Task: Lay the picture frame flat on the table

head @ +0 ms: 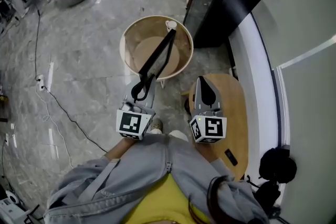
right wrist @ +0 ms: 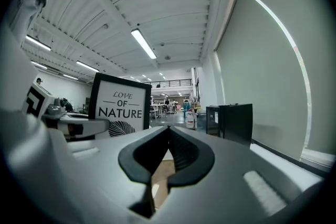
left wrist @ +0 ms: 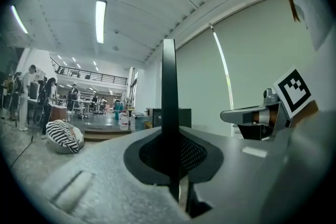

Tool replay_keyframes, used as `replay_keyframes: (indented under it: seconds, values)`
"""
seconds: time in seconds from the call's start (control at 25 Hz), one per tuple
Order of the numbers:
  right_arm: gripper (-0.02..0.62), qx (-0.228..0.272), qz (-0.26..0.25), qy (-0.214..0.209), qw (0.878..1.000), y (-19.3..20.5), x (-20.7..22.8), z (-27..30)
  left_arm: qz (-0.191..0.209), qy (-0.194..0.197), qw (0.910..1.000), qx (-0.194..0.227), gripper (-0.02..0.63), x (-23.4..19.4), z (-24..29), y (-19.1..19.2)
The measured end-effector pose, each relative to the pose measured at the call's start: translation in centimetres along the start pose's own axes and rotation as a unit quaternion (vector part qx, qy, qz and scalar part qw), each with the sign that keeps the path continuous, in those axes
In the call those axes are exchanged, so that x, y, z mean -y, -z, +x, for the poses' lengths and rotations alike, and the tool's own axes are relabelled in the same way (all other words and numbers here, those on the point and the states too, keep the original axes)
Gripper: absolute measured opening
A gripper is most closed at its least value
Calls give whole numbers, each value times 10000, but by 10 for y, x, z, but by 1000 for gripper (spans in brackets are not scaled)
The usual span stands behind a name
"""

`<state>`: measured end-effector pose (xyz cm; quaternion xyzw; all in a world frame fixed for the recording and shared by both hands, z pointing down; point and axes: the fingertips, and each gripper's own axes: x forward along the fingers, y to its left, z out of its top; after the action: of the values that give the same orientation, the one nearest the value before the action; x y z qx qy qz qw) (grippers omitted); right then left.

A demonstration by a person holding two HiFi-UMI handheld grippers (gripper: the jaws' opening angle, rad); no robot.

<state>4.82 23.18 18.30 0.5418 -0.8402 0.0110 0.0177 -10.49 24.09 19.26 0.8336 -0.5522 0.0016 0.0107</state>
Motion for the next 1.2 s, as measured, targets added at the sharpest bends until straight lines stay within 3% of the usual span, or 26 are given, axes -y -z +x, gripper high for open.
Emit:
replay_keyframes:
  seconds: [0.52, 0.72, 1.0, 1.2]
  values:
    - [0, -144, 134, -27, 9998, 25, 38, 86, -331, 86, 9993, -165, 17, -31, 82, 28]
    - [0, -156, 148, -182, 9996, 25, 66, 155, -258, 46, 9995, -157, 15, -55, 146, 28]
    - [0, -280, 205, -436, 9984, 26, 121, 259, -466, 2, 9988, -154, 14, -85, 249, 31]
    - [0, -533, 324, -607, 9962, 45, 159, 319, -551, -67, 9978, -363, 12, -101, 317, 39]
